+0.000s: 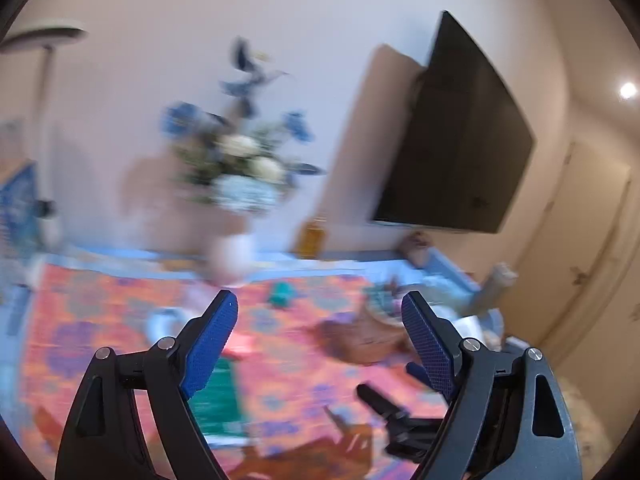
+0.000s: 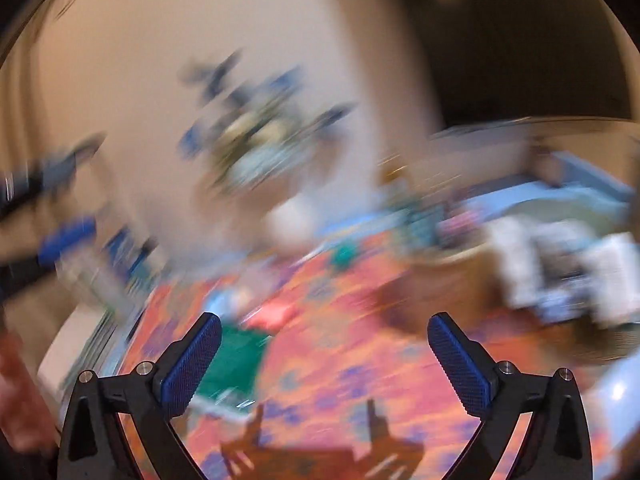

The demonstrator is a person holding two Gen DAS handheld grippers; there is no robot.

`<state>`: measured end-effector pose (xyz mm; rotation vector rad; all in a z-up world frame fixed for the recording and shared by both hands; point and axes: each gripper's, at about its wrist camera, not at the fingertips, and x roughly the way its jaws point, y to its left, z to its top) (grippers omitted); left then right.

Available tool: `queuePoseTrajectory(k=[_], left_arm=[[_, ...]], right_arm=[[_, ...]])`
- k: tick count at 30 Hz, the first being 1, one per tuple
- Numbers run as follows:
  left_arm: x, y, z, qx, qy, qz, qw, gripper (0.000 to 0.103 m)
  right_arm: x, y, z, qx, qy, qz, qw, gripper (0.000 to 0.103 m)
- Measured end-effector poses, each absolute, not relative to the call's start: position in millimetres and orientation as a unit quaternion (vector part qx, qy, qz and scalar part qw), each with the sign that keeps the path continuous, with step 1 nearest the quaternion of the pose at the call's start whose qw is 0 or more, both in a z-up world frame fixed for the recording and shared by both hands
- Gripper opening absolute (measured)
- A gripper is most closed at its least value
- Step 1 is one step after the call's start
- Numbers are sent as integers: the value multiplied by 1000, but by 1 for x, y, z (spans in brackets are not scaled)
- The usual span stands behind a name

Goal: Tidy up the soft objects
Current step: 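Move both open tools back over the floral tablecloth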

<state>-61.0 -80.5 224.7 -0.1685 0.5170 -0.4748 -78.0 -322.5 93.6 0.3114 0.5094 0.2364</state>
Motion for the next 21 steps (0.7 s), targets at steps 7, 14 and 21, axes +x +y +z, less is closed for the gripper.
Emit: queuePoseTrajectory(k=[7,14,21], left_arm=[[-56,5,174,-120,282,-175,936,89],[-10,48,59,-181,374,-82,906,89],[10,47,6,-141,416,-17,898,89]], right_arm=[[-39,-227,13,96,326,160,927,103],[-28,-225,1,64,354,103,927,103],[-20,-238,-3,73,377,58,922,103]])
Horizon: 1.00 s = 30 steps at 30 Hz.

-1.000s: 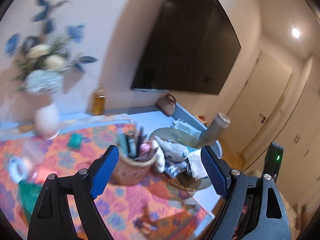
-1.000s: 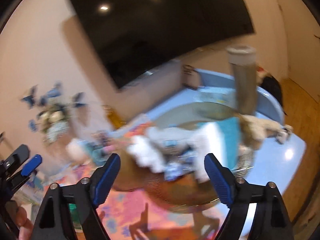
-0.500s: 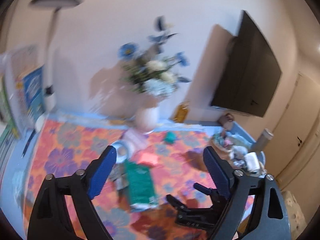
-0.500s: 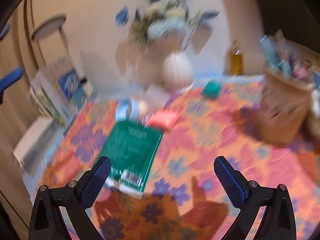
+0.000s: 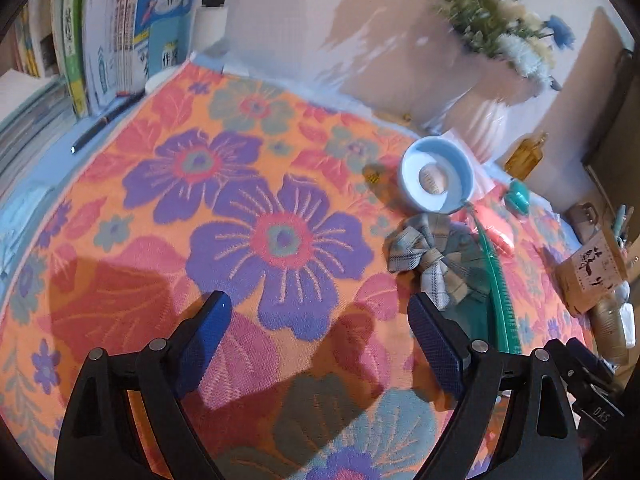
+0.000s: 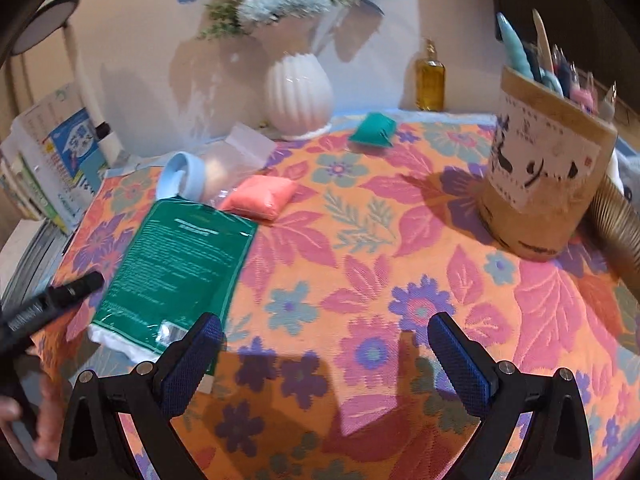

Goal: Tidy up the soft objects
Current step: 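Move both open tools back over the floral tablecloth, then grasp the light blue ring with the left tool while the right tool grasps the pink sand bag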

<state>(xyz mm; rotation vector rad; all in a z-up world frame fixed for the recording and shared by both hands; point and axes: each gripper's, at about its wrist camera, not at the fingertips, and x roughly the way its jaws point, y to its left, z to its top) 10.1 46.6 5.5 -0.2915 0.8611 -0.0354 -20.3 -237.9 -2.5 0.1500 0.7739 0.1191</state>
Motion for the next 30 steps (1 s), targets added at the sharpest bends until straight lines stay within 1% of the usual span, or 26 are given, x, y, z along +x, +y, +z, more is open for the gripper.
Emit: queuePoseTrajectory(k=[1,3,4,5,6,8,11,17,19,22,25,28,30], left_arm=[[9,46,7,-137,408,-12,902,89],[10,44,2,-128,418,3,899,91],[11,40,2,-114,421,5,900,93],[13,36,2,-106,426,3,898,100],[14,33,2,-98,432,-2,896,102],[16,25,0,-68,442,8,894,102],[18,18,-1,-45,449,14,892,102],[16,33,4,-77,455,-2,887,102],[17,41,14,-74,469,1,880,102],[12,52,52,-82,433,-3,897,102],[20,45,87,-83,409,-38,908,102],[40,23,100,-70,407,-54,909,102],[57,1,99,-53,402,-65,912,102]], right_arm=[[-18,-238,-4,75,385,55,918,103],[-9,-236,-10,75,408,48,909,103],[-6,-234,-14,71,421,43,903,103],[-2,-228,-16,49,431,31,900,103],[0,-222,-16,31,435,26,900,103],[-1,-212,-16,1,434,18,901,103],[-2,-215,-17,11,436,29,900,103],[-2,-215,-17,5,443,47,895,103],[-5,-216,-16,-20,457,75,886,103],[-12,-221,-16,-36,490,106,865,103],[-9,-226,-7,-45,520,113,846,102],[4,-233,22,-36,485,112,867,103],[16,-231,35,-35,466,117,877,102]])
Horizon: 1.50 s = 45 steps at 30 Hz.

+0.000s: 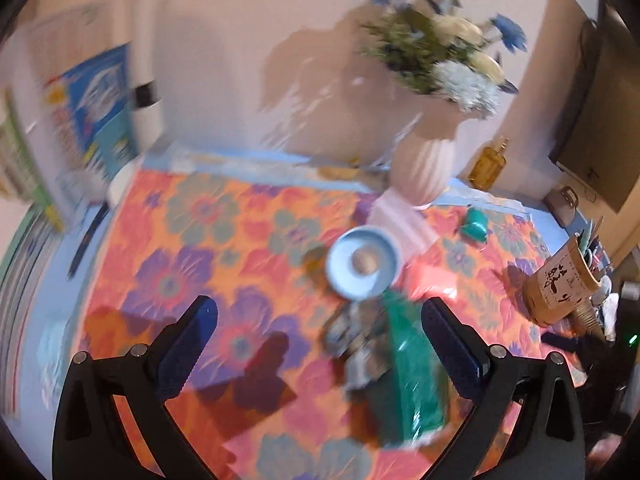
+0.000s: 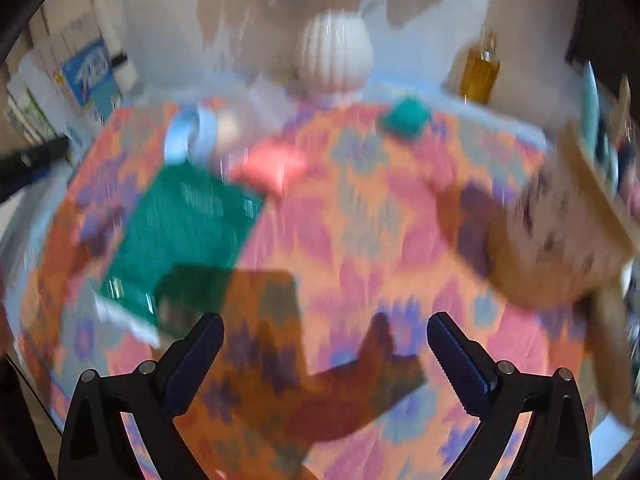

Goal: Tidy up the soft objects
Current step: 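Grasp the light blue ring with the left tool while the right tool grasps the pink sand bag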

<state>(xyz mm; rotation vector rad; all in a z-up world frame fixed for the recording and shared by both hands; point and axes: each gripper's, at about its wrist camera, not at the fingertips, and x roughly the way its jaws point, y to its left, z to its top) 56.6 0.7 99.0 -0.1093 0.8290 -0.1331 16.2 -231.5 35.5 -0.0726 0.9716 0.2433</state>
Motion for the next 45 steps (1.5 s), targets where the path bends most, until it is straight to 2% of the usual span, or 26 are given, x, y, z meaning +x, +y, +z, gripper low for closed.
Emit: queuePoseTrajectory(k=[7,14,16,17,18,21,23,26,33,38,45], left_arm=[[110,-47,56,-17,404,-75,912,102],[128,-39,31,-62,390,-89,914,100],[129,-40,25,-56,391,-87,914,88],[131,-40,21,-57,401,-91,910,76],[133,-40,18,-63,410,-98,905,69],[130,-38,18,-76,404,-105,906,66],[127,-33,19,-83,393,-102,910,65],[122,-24,24,-102,373,-104,916,65],[98,-4,38,-120,348,-81,926,65],[53,4,46,-119,342,-80,929,65],[2,14,29,-136,360,-70,920,65]], right_arm=[[72,-205,30,-58,433,164,885,102],[115,-192,3,-70,418,204,883,102],[122,-190,2,-50,414,224,881,102],[123,-188,2,-47,415,229,879,98],[124,-185,1,-48,416,231,878,95],[121,-176,-1,-63,412,232,879,77],[116,-172,-1,-77,406,222,883,54],[110,-173,0,-72,393,221,890,43],[86,-223,6,40,381,181,906,42],[42,-250,-2,74,393,157,903,42],[-12,-260,-7,59,401,129,905,43]])
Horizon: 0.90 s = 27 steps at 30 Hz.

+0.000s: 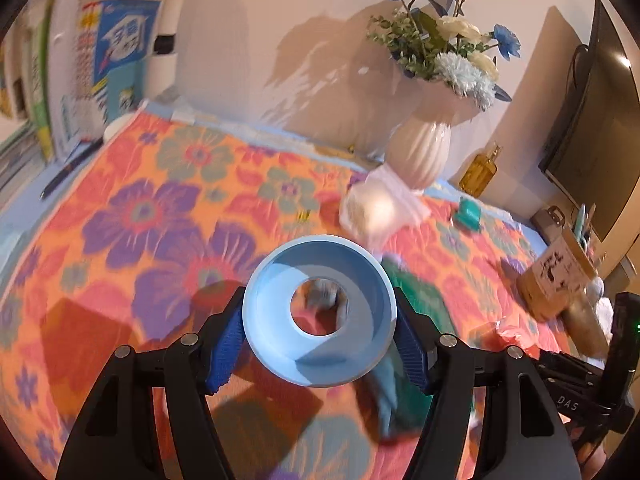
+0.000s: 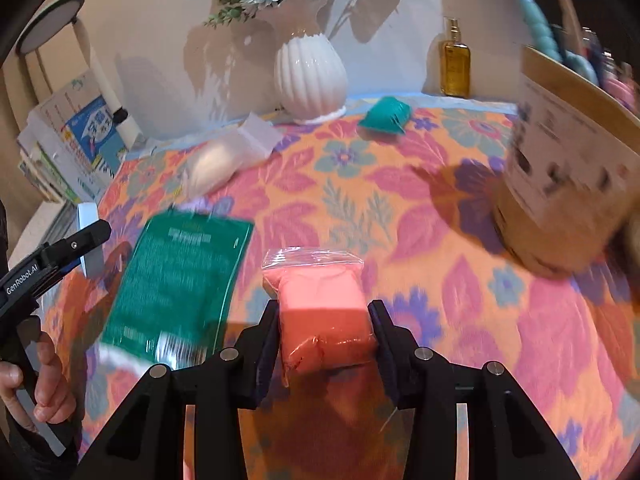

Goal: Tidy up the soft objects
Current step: 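Grasp the light blue ring with the left tool while the right tool grasps the pink sand bag, then carry the blue ring and pink bag to the amber plate while both tools release them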

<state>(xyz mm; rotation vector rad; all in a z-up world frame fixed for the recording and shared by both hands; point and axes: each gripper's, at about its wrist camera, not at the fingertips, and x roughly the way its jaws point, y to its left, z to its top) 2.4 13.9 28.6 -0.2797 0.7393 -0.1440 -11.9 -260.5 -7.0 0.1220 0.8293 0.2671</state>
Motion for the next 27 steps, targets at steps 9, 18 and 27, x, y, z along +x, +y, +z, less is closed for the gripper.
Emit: queuePoseTrajectory(k=[9,18,27], left_arm=[[-21,-1,28,-105,345,-80,929,65],[-26,-7,30,-86,337,-79,934,65],[-31,-21,52,-57,324,-70,942,65]], right_arm=[[-57,-267,-15,82,405,149,898,68],[-61,-234,-17,-9,401,94,911,53],[-75,-236,4,-13,379,107,919,41]])
